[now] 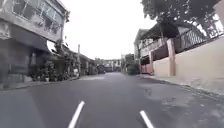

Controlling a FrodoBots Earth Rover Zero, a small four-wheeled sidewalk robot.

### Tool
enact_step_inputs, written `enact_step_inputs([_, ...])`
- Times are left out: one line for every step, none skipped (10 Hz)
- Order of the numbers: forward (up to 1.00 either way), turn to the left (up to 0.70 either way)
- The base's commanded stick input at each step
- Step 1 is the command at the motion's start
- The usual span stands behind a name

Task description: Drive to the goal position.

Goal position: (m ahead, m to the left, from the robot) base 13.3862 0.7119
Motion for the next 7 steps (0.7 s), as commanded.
enact_step_inputs([0.70, 0.00])
enact_step_inputs([0.70, 0.00])
enact_step_inputs([0.70, 0.00])
enact_step_inputs([0.70, 0.00])
enact_step_inputs([0.70, 0.00])
enact_step_inputs([0.70, 0.00])
enact_step_inputs([0.70, 0.00])
